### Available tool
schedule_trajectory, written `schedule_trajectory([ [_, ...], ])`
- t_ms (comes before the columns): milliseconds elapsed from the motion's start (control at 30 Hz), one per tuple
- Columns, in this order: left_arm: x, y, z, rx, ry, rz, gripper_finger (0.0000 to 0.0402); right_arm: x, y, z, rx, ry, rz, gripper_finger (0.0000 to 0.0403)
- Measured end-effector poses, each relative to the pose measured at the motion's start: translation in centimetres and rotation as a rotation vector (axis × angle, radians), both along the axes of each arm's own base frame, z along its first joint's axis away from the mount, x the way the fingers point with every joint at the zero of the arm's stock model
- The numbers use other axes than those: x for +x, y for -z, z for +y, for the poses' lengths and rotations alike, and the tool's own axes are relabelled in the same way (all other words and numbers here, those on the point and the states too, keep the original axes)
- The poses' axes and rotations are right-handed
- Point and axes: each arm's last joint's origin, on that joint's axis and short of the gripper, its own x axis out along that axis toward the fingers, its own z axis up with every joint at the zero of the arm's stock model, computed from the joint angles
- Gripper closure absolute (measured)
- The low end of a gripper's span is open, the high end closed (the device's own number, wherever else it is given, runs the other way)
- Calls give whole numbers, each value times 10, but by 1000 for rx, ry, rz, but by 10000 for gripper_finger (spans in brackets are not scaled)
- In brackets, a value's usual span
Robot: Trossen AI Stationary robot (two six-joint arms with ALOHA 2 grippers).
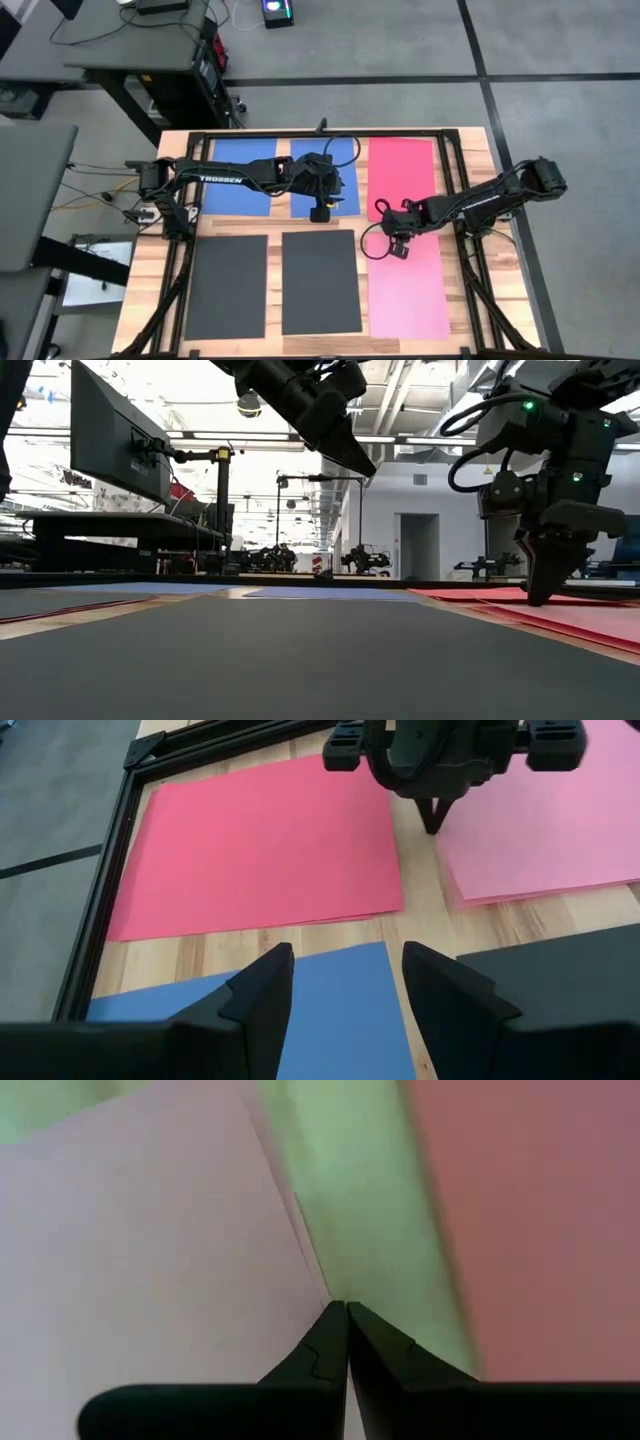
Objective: Organize paper
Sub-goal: Adjust the stacked colored papers
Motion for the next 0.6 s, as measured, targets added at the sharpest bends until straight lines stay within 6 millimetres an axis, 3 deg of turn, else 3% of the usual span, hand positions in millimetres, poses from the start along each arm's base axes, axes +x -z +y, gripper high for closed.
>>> schedule_trajectory([
  [333, 0, 0, 0, -1, 0, 5, 228, 11, -15, 0, -8, -19, -30, 403],
  [600, 0, 0, 0, -1, 0, 5, 228, 9, -8, -20, -40, 47, 51, 403],
])
